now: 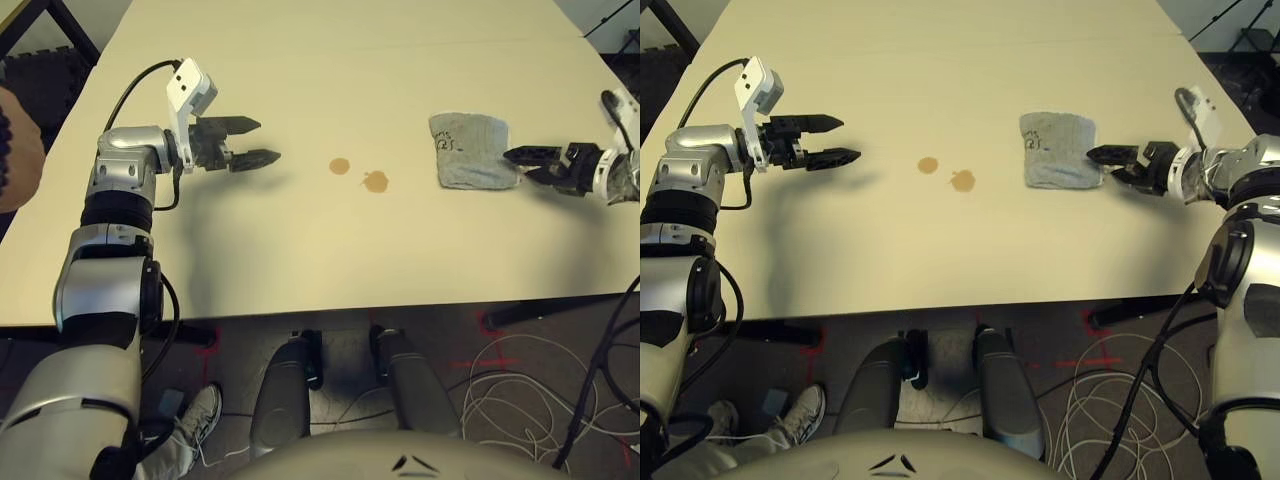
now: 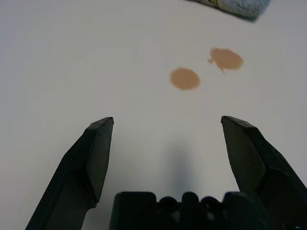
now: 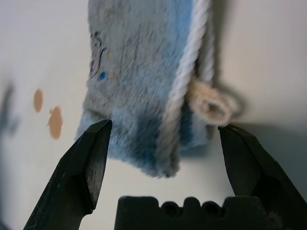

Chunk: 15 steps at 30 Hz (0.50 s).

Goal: Wipe the water off the table with a rag.

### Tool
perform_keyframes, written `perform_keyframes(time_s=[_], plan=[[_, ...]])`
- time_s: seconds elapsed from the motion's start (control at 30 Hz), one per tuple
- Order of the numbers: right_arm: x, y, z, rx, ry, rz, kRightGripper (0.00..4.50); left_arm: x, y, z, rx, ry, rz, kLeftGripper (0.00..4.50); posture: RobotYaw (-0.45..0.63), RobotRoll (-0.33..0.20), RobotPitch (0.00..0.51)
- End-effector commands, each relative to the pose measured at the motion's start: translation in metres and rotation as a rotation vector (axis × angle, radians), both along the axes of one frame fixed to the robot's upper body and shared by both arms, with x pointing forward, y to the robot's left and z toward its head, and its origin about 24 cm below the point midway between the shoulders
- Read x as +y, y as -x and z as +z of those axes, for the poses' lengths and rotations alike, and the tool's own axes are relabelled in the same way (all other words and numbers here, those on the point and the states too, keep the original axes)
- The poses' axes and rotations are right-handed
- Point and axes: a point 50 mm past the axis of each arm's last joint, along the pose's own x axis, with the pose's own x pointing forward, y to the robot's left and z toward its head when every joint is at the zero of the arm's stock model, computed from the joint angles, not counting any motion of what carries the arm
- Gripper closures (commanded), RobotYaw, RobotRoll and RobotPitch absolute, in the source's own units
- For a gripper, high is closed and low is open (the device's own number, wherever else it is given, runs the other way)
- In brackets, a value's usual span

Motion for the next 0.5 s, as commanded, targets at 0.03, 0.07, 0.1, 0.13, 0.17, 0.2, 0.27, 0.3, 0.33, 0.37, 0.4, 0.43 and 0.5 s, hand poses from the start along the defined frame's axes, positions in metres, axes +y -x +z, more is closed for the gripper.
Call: perform_keyframes(time_s=[0.03,0.07,0.1,0.13,0.17,0.2,0.27,0.3,0.33,0.37,0.4,0.43,0.5], plan=[[0.01,-0.005,-0.007,0.018,-0.013,-0.003,0.07,0.0,0.005,-0.001,0.038,-0.044,-0.048,0.0,-0.1,0.0,0.251],[0.012,-0.007,-0.007,0.006,-0.023,-0.018,0.07,0.0,0.005,-0.001,0.042,-0.046,-0.053,0.0,-0.1,0.0,0.251],[0.014,-0.009,-0.007,-0.002,-0.037,-0.034,0.07,-0.001,0.006,0.0,0.043,-0.046,-0.055,0.0,-0.1,0.0,0.251],[0.017,-0.012,-0.006,-0.015,-0.051,-0.049,0.07,-0.001,0.006,0.0,0.043,-0.047,-0.056,0.0,-0.1,0.0,0.251],[0.019,-0.015,-0.006,-0.031,-0.061,-0.064,0.07,-0.002,0.006,0.001,0.043,-0.047,-0.056,0.0,-0.1,0.0,0.252],[0.022,-0.017,-0.005,-0.043,-0.072,-0.077,0.07,-0.002,0.005,0.001,0.042,-0.046,-0.056,0.0,-0.1,0.0,0.253],[0.027,-0.022,-0.004,-0.069,-0.084,-0.101,0.07,-0.004,0.005,0.002,0.042,-0.044,-0.057,0.0,-0.1,0.0,0.256],[0.029,-0.025,-0.003,-0.082,-0.087,-0.115,0.07,-0.004,0.005,0.002,0.042,-0.043,-0.058,0.0,-0.1,0.0,0.257],[0.031,-0.027,-0.002,-0.093,-0.092,-0.126,0.07,-0.005,0.005,0.001,0.042,-0.042,-0.058,0.0,-0.1,0.0,0.258],[0.033,-0.029,-0.001,-0.101,-0.103,-0.133,0.07,-0.006,0.004,0.001,0.043,-0.04,-0.058,0.0,-0.1,0.0,0.258],[0.035,-0.03,-0.001,-0.108,-0.114,-0.138,0.07,-0.006,0.004,0.0,0.044,-0.04,-0.058,0.0,-0.11,0.0,0.259],[0.036,-0.031,0.0,-0.111,-0.12,-0.142,0.07,-0.006,0.004,-0.001,0.045,-0.039,-0.058,0.0,-0.11,0.0,0.259],[0.039,-0.033,-0.001,-0.112,-0.115,-0.142,0.07,-0.007,0.004,-0.002,0.048,-0.033,-0.057,0.0,-0.11,0.0,0.259]])
